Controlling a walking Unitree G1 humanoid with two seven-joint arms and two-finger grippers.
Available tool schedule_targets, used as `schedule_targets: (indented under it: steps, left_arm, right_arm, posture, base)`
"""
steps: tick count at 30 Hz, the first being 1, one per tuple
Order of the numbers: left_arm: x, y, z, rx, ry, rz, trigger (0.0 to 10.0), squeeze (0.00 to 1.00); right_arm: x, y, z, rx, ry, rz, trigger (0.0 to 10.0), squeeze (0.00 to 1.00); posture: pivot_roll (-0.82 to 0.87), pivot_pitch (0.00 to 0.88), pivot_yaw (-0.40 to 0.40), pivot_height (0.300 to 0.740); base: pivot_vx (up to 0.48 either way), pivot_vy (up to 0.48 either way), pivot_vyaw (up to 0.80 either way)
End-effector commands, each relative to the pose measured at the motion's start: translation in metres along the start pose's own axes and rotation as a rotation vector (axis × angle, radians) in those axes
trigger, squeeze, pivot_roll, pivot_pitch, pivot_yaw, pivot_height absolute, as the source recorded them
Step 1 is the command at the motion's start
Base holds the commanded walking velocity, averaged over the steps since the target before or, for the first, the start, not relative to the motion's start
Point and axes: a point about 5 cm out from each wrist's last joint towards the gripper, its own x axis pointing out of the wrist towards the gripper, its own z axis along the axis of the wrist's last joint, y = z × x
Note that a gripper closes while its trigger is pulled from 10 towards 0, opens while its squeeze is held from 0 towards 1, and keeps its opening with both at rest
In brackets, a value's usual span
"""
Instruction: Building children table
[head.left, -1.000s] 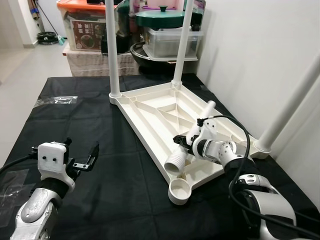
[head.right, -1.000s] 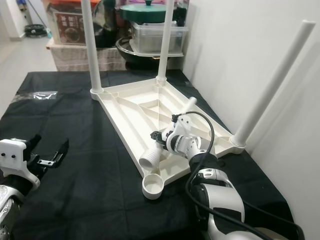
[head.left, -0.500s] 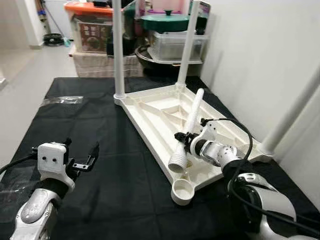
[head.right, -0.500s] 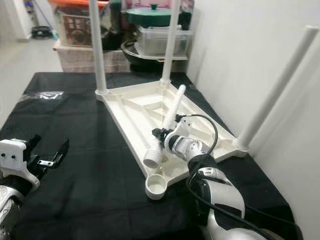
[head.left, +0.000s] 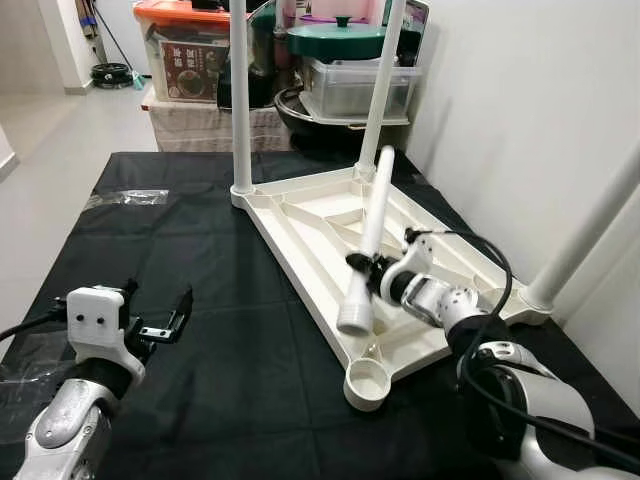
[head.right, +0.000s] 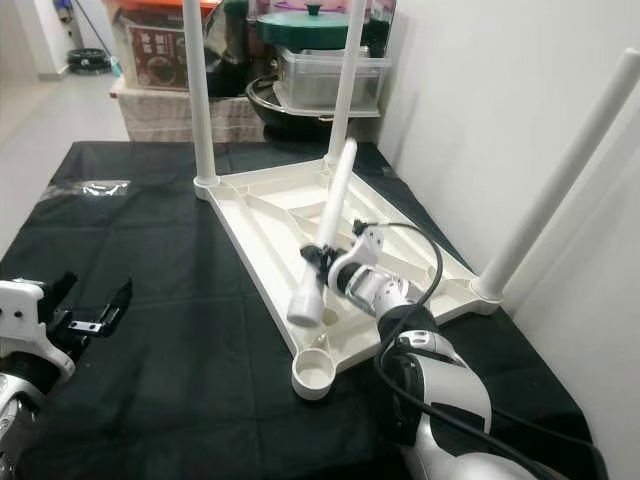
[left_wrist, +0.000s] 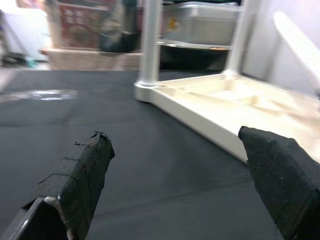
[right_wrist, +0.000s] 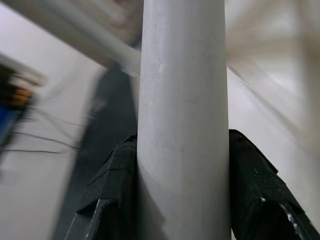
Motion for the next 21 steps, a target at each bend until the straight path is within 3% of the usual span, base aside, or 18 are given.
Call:
schedule_targets:
  steps: [1,2,4,8,10,13,15,21]
  left_arm:
    - [0.002,-0.011,0.009,-0.101,-0.015,-0.121,10.0,0.00]
    - [0.002,-0.011,0.009,-0.101,-0.015,-0.121,10.0,0.00]
    - [0.001,-0.016,0.014,-0.172,-0.021,-0.191,10.0,0.00]
    - [0.001,-0.018,0.016,-0.211,-0.024,-0.224,10.0,0.00]
    - [-0.001,-0.026,0.018,-0.283,-0.016,-0.320,10.0,0.00]
    - [-0.002,-0.029,0.018,-0.310,-0.010,-0.360,10.0,0.00]
    - [-0.003,-0.033,0.019,-0.350,0.009,-0.444,10.0,0.00]
    - [-0.005,-0.037,0.019,-0.373,0.057,-0.538,10.0,0.00]
  right_arm:
    - [0.003,0.059,0.024,-0.087,-0.077,0.353,0.0,0.00]
    - [0.003,0.059,0.024,-0.087,-0.077,0.353,0.0,0.00]
    - [0.000,0.086,0.020,-0.143,-0.078,0.512,0.0,0.00]
    - [0.001,0.092,0.017,-0.167,-0.094,0.525,0.0,0.00]
    - [0.002,0.108,0.000,-0.230,-0.096,0.579,0.0,0.00]
    - [0.002,0.116,-0.013,-0.267,-0.082,0.616,0.0,0.00]
    - [-0.001,0.132,-0.035,-0.317,-0.044,0.693,0.0,0.00]
    - [-0.009,0.148,-0.049,-0.342,-0.015,0.774,0.0,0.00]
  posture:
    - [0.02,0.000,-0.085,0.740]
    - [0.02,0.000,-0.085,0.740]
    - [0.02,0.000,-0.085,0.740]
    - [0.03,0.000,-0.085,0.740]
    - [0.02,0.000,-0.078,0.740]
    - [0.02,0.000,-0.075,0.740]
    - [0.03,0.000,-0.073,0.740]
    - [0.02,0.000,-0.070,0.740]
  base:
    - [0.000,0.000,0.00]
    - [0.000,0.000,0.00]
    - [0.000,0.000,0.00]
    - [0.000,0.000,0.00]
    - [0.000,0.000,0.00]
    - [0.000,0.000,0.00]
    - [0.000,0.000,0.00]
    - [0.000,0.000,0.00]
